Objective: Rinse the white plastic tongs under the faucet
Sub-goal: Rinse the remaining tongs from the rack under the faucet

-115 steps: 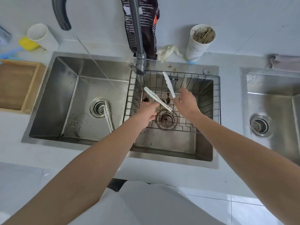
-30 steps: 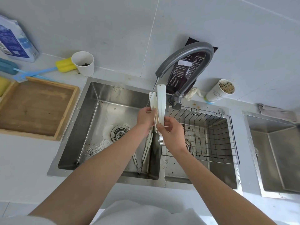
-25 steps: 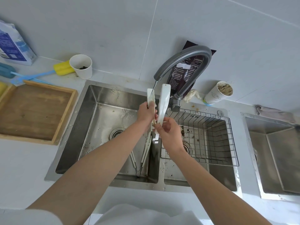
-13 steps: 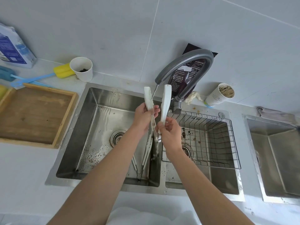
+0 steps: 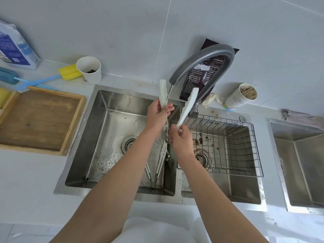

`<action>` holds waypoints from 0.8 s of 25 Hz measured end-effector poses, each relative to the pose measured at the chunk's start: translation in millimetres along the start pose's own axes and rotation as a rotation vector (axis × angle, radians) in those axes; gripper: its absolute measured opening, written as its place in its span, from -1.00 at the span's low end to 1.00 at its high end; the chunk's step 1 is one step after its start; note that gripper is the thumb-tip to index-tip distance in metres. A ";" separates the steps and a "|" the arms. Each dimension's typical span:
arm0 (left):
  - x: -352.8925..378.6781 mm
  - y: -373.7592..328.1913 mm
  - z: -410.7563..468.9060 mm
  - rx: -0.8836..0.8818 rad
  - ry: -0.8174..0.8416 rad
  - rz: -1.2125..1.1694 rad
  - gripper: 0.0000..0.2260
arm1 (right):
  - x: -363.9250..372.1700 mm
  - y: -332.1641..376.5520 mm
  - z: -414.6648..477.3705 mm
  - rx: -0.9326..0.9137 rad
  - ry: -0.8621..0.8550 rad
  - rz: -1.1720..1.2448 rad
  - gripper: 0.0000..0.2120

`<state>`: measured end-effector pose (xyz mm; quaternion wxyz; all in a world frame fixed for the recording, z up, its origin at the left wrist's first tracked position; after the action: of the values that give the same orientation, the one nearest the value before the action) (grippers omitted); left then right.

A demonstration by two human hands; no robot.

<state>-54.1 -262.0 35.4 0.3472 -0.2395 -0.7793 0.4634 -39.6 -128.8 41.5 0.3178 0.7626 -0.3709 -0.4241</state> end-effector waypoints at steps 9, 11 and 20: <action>6.0 2.6 -1.8 -0.005 0.059 -0.035 -0.87 | -8.0 8.4 0.4 -0.056 -0.053 0.025 -0.81; 3.0 9.8 -5.4 -0.013 0.051 -0.015 -0.84 | -9.1 9.1 1.0 -0.067 -0.071 0.001 -0.80; -13.5 17.6 -13.0 -0.074 0.111 -0.087 -0.83 | -6.3 18.1 2.5 -0.118 -0.031 0.035 -0.78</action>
<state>-34.5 -256.1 19.7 0.4005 -0.2435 -0.7852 0.4047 -49.5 -133.5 57.5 0.3639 0.7292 -0.3635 -0.4513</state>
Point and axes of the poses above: each hand's wrist, its own z-axis towards the middle knuckle, its own x-axis out of the palm, y = z × x, the point moved 6 cm from there along z, towards the middle knuckle, and after that the axes turned 7 degrees about -z, right-handed, at the moved point
